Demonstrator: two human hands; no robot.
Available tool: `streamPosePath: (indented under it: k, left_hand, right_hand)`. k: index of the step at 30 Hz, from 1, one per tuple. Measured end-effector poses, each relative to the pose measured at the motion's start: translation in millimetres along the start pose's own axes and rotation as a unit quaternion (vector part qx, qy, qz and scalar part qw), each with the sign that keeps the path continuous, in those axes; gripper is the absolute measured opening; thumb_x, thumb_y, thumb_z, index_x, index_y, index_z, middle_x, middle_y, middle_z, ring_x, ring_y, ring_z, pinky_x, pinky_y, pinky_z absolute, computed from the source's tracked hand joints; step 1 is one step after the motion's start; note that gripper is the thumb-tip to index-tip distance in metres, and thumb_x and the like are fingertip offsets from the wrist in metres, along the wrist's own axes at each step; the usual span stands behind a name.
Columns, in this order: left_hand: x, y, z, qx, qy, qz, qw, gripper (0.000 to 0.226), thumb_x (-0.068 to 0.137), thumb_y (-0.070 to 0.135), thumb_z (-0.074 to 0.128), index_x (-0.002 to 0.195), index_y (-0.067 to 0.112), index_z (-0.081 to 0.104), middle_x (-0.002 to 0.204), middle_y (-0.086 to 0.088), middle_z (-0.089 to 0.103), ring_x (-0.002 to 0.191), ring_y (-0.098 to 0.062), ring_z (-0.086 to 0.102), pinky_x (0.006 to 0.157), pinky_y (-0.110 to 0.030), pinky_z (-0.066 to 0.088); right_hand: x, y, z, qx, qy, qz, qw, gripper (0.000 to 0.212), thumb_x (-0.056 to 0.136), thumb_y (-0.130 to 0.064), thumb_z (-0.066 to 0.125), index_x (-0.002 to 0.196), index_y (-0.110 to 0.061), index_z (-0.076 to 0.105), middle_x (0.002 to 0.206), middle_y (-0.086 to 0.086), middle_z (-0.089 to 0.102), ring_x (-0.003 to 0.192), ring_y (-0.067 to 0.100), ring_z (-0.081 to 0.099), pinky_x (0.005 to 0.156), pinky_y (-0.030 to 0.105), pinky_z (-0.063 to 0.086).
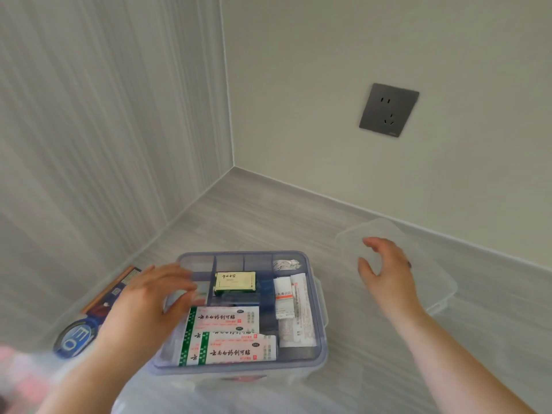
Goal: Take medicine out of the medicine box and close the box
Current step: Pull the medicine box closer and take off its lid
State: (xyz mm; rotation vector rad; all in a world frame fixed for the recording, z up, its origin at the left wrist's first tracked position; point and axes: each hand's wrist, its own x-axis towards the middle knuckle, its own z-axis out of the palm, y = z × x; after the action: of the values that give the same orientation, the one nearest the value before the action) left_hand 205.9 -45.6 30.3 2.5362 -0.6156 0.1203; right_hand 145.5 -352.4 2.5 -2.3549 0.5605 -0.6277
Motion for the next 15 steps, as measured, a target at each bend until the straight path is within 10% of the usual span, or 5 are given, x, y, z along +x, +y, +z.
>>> streamPosePath:
  k: [5,10,15]
  left_hand:
    - [-15,-20,-9,0.023,-0.011,-0.016,1.000,0.019,0.063,-0.004,0.076,0.078,0.007,0.075,0.096,-0.016,0.072,0.088,-0.039,0.065,0.078,-0.048,0.050]
    - [-11,-21,-7,0.088,-0.045,-0.012,0.995,0.023,0.086,0.036,0.054,0.106,0.032,0.064,0.141,0.008,0.041,0.124,-0.018,0.041,0.102,-0.030,0.033]
    - [-12,-26,-2,0.058,-0.036,-0.006,0.998,0.020,0.085,0.034,0.056,0.098,0.028,0.069,0.144,0.007,0.036,0.129,-0.017,0.036,0.103,-0.028,0.031]
  right_hand:
    - [-25,-54,28,-0.050,-0.166,-0.176,0.969,0.028,0.084,-0.014,0.057,0.112,-0.013,0.061,0.115,0.004,0.063,0.111,0.015,0.044,0.088,0.012,0.024]
    - [-16,-66,39,-0.097,-0.180,-0.157,0.966,0.027,0.089,-0.013,0.048,0.112,-0.011,0.061,0.114,0.006,0.064,0.114,0.020,0.043,0.088,0.019,0.030]
    - [-16,-70,41,-0.136,-0.187,-0.160,0.960,0.024,0.089,-0.013,0.047,0.105,-0.012,0.065,0.111,0.005,0.064,0.109,0.019,0.043,0.089,0.024,0.035]
